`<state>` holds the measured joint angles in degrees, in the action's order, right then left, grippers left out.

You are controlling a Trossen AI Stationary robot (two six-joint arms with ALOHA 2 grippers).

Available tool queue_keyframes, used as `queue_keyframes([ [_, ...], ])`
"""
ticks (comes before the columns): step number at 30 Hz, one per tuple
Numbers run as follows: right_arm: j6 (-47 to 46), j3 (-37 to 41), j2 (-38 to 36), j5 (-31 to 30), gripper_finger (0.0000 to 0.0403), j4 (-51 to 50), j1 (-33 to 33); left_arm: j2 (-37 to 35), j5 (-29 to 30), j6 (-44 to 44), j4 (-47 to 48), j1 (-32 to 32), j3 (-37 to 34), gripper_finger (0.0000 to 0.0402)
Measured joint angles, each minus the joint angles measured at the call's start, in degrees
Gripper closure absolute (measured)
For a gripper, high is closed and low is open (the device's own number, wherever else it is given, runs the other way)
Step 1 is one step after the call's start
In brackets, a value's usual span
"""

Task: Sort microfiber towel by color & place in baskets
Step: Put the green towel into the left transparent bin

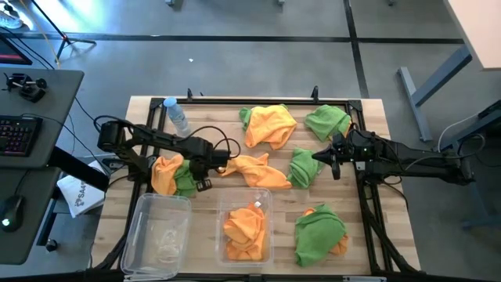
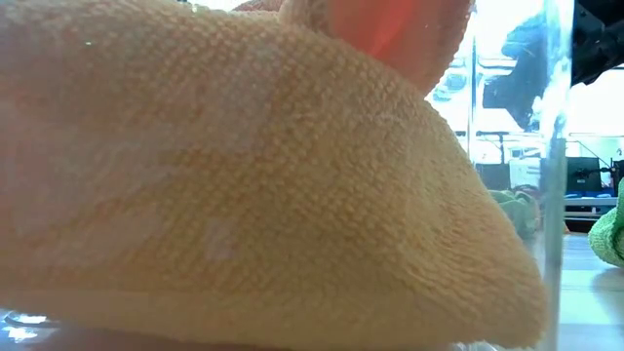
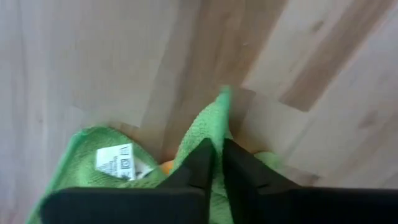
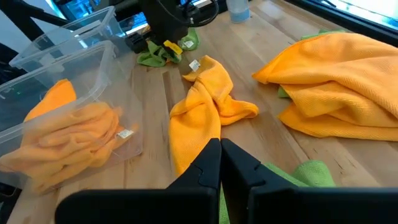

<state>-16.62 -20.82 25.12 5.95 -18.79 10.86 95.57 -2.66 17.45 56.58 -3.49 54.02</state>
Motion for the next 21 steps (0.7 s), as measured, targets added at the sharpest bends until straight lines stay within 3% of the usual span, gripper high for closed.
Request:
queue_keyframes([
  [7, 0.1, 0.0, 0.0, -1.7, 0.0403, 0.0, 0.0, -0.2, -1.2, -0.9, 4.9, 0.7, 7.1, 0.0400],
  [15, 0.0, 0.0, 0.0, -1.7, 0.0403, -0.2, 0.0, -7.2, 9.6, -0.7, 21.3, 1.1, 20.3, 0.0401],
  [19, -0.1, 0.0, 0.0, -1.7, 0.0403, -0.2, 0.0, -12.3, 14.0, 4.6, 33.2, 1.1, 25.5, 0.0401],
  [21, 0.0, 0.0, 0.0, -1.5, 0.0403, -0.2, 0.0, -15.6, 14.8, 7.3, 33.4, 1.1, 26.6, 0.0401],
])
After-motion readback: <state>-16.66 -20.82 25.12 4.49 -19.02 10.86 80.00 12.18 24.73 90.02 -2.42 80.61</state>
